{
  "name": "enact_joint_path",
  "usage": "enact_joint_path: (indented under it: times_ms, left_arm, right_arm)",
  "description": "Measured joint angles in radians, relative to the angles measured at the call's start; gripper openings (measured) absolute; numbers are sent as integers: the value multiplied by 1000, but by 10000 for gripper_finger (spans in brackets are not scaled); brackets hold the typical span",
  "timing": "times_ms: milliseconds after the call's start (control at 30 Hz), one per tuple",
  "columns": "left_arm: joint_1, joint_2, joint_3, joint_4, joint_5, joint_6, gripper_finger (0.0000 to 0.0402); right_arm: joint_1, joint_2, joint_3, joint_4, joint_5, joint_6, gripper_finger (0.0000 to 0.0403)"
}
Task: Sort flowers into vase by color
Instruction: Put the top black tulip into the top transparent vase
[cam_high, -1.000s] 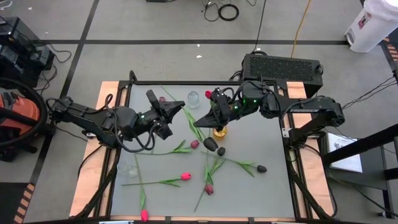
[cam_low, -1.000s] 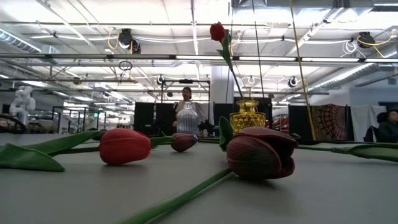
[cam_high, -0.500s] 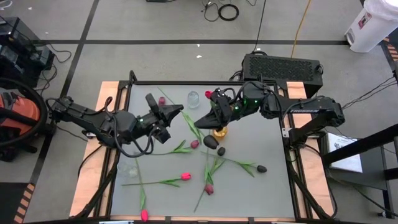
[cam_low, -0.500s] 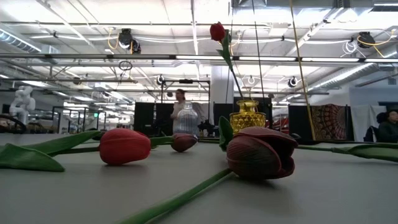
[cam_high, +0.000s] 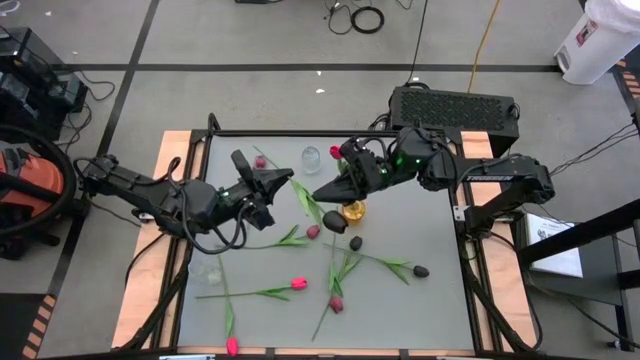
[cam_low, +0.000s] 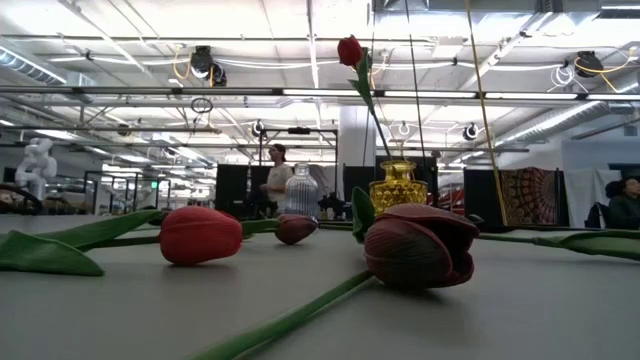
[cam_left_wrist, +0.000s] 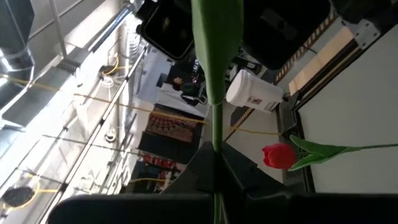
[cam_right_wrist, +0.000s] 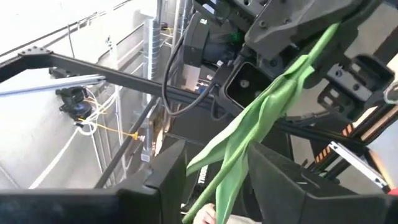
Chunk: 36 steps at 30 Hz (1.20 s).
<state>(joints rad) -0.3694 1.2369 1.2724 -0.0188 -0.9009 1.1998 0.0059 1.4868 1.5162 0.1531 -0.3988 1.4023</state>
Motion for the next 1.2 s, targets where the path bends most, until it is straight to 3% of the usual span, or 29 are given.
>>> enact_joint_path:
  times_ms: [767, 1000, 1200]
  left_arm:
    - [-60, -2, 0, 142, -85, -76, 4]
    - [-61, -2, 0, 277, -88, -97, 4]
    - [-27, -2, 0, 398, -89, -230, 4]
  right_arm:
    - [-69, -26, 0, -1, 7, -179, 162]
    - [-109, -89, 1, -8, 8, -240, 162]
    - [-136, -143, 1, -44, 9, -359, 162]
